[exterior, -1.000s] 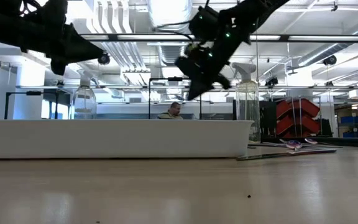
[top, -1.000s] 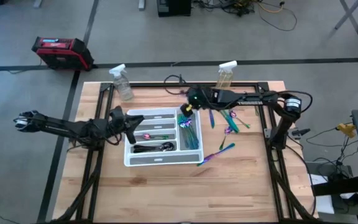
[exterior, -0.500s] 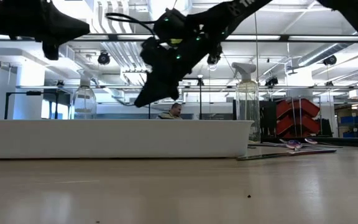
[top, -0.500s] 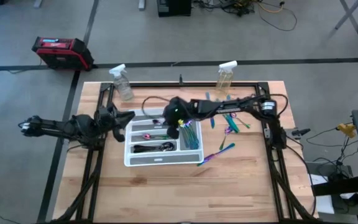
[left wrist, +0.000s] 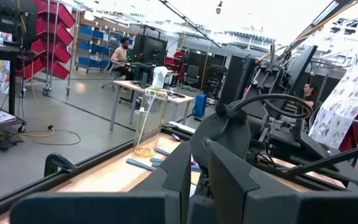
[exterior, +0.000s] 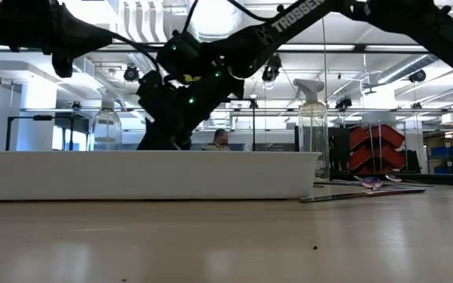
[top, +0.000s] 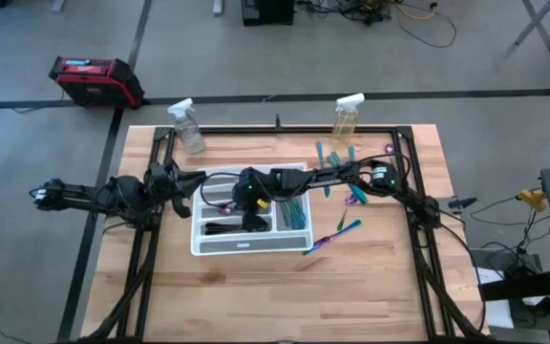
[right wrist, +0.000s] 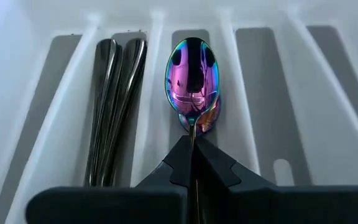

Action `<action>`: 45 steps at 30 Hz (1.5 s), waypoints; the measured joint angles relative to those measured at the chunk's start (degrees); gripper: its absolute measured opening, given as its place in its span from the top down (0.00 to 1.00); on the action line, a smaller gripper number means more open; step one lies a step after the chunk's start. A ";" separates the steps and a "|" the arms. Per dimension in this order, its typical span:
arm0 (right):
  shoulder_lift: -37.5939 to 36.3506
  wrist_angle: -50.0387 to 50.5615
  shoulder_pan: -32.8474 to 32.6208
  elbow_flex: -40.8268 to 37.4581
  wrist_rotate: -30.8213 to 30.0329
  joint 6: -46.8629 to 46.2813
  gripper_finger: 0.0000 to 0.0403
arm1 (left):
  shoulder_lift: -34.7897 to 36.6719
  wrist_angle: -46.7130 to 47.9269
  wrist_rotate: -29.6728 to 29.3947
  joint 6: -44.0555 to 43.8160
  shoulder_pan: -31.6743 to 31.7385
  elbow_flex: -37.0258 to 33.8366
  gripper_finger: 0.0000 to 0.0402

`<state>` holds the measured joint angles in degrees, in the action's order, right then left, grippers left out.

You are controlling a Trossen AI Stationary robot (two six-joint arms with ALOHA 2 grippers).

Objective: Sort silverware
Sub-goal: Put the blue spoon with the other blue spoons on the silverware tray

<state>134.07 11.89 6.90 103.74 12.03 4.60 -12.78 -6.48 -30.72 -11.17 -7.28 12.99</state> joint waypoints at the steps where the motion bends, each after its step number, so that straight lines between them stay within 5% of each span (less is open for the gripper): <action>1: 0.23 0.19 0.00 0.37 0.00 -0.02 1.00 | 0.03 0.30 0.00 -0.03 -0.01 0.00 0.90; 27: 3.49 3.14 -0.24 2.96 -4.13 -0.09 1.00 | -0.24 0.58 0.04 0.71 -0.01 -0.07 0.90; 38: 2.75 3.44 -0.39 3.13 -4.57 -1.51 0.77 | -0.26 0.72 0.04 0.58 -0.01 -0.07 0.90; 45: -0.05 5.13 -1.03 3.53 -5.14 -0.15 0.72 | 0.12 2.06 0.38 0.14 -0.01 -0.07 0.90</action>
<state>134.01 17.02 5.87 107.27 6.89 4.45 -12.66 -4.42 -30.34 -11.02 -7.29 12.93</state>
